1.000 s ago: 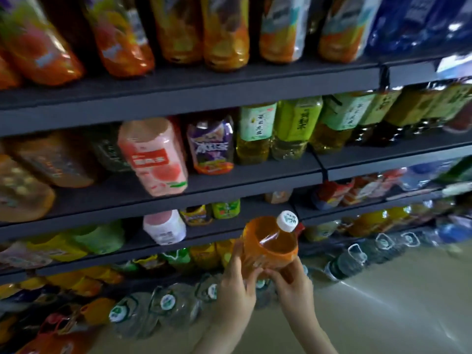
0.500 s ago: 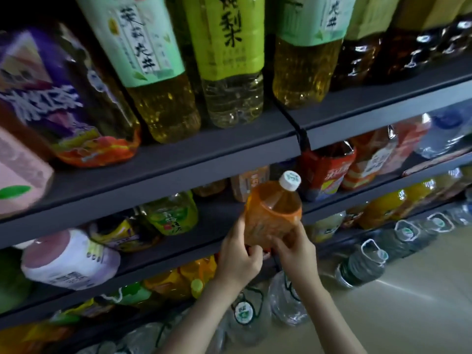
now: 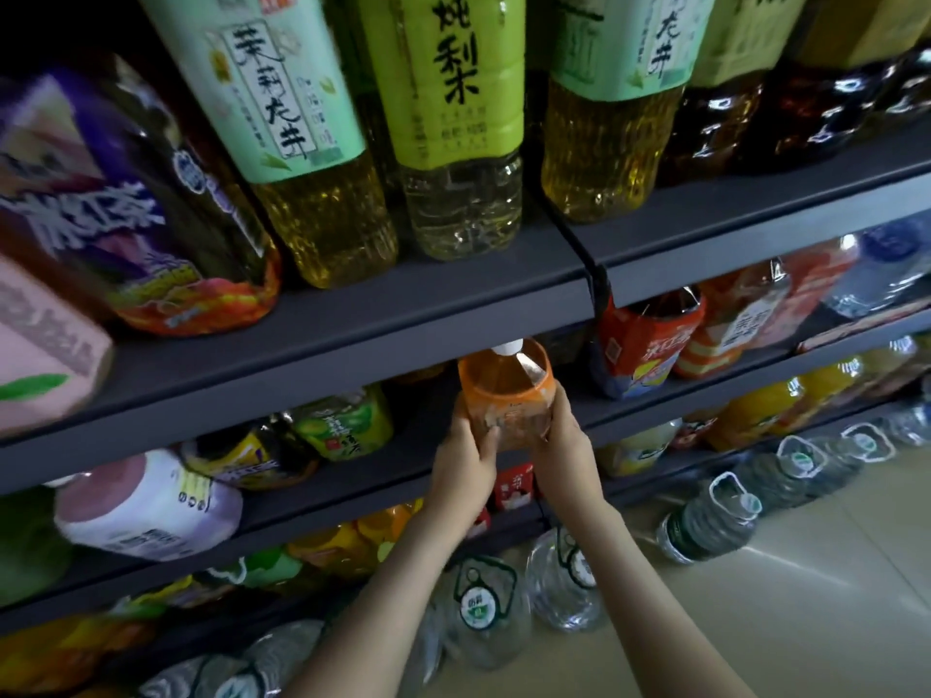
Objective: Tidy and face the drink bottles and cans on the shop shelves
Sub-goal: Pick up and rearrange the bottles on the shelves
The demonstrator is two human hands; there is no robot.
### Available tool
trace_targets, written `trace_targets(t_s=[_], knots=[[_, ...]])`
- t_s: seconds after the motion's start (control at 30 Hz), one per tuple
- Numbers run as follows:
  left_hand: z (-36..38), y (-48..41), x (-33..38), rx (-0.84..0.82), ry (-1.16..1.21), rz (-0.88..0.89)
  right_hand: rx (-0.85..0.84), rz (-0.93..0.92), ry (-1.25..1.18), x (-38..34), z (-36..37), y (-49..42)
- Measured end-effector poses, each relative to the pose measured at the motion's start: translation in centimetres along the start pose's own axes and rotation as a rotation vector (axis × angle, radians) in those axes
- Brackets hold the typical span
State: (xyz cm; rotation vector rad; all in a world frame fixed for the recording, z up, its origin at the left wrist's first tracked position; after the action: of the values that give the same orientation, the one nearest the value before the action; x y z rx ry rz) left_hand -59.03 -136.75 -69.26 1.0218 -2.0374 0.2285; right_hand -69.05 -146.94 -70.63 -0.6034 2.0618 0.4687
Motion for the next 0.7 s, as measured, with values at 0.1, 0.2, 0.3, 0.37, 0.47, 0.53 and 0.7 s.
trace_targets(t_s=[0.1,0.2,0.3,0.37,0.47,0.53,0.7], knots=[[-0.8,1.9,0.5,-0.057,-0.046,-0.127,0.014,0.093,0.021,-0.4,-0.7,2.2],[-3.1,5.1,1.4,-0.077,-0.016,-0.205,-0.002,0.129,0.015,-3.4,-1.8,5.7],[-7.1,9.1,2.4,-0.078,0.054,-0.231,-0.057,0.095,-0.067,-8.6,-2.1,9.2],[-10.9,12.7,1.6,-0.056,0.124,-0.288,-0.139,0.082,-0.077,-12.3,-1.1,11.6],[-16.9,18.1,-2.6,0.017,0.354,-0.436,-0.252,-0.006,-0.122,-19.5,1.0,15.1],[-21.7,21.0,-6.3,0.085,0.359,-0.505,-0.347,-0.080,-0.125,-24.1,3.6,17.5],[-33.9,25.6,-16.1,0.412,0.471,-0.632,-0.518,-0.235,-0.142,-34.1,11.5,22.8]])
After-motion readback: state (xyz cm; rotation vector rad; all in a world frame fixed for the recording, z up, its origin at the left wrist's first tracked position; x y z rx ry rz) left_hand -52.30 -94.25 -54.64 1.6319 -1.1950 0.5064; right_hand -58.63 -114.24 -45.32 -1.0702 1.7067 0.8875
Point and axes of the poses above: each hand's wrist, its own y-axis away from the middle knuckle, its own z-axis out of the palm, x = y × z, the point moved 10 cm from there along -y, towards the middle knuckle
